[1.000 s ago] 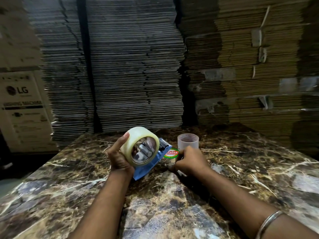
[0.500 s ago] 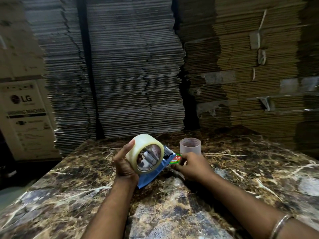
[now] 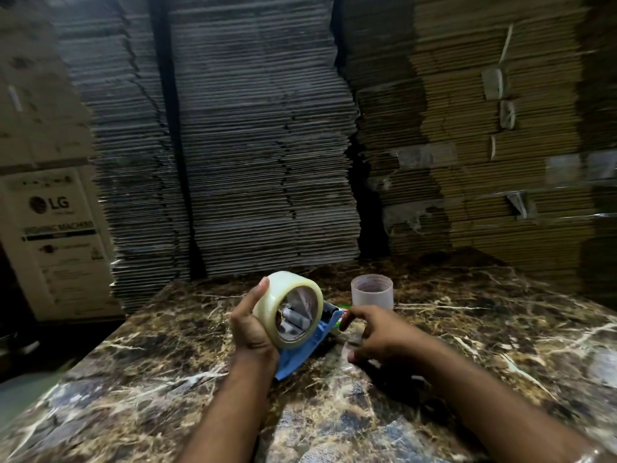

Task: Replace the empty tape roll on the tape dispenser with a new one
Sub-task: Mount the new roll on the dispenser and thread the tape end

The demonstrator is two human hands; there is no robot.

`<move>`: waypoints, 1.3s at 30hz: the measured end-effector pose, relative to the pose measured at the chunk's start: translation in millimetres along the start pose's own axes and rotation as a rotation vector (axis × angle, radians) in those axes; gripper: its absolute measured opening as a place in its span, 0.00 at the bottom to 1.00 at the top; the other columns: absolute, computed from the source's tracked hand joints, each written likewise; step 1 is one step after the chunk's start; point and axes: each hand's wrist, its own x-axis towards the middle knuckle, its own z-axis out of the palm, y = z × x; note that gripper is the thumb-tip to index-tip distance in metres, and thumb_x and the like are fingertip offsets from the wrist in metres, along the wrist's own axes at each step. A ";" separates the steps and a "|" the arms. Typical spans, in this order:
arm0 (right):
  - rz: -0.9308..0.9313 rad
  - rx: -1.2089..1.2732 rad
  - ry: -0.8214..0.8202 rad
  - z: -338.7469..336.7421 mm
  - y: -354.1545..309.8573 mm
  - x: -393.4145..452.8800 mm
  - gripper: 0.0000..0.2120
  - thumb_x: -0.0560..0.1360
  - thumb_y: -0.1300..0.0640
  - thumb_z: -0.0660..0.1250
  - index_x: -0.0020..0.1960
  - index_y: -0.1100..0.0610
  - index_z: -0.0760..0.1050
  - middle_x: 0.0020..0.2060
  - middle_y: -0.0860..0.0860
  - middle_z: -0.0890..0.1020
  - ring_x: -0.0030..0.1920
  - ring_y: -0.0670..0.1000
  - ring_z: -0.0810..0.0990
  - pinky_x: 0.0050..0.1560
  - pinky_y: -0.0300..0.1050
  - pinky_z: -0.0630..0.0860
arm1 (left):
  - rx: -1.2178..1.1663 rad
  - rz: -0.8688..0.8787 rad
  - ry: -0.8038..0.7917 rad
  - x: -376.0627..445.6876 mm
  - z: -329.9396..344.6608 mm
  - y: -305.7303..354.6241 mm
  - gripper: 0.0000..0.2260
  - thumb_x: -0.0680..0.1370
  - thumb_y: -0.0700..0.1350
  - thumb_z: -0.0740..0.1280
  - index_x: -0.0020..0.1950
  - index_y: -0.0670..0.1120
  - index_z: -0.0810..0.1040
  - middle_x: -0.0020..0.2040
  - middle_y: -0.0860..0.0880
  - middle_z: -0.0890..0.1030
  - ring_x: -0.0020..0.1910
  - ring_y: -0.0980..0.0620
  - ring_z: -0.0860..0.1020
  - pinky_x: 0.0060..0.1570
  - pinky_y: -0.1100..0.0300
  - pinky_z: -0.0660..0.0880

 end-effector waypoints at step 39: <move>-0.275 0.660 0.101 -13.7 -28.5 -24.1 0.09 0.75 0.54 0.71 0.48 0.60 0.83 0.38 0.47 0.85 0.36 0.41 0.81 0.32 0.31 0.73 | 0.639 -0.053 -0.350 -0.7 9.7 4.1 0.21 0.75 0.52 0.69 0.50 0.32 0.82 0.47 0.40 0.86 0.48 0.41 0.84 0.43 0.51 0.79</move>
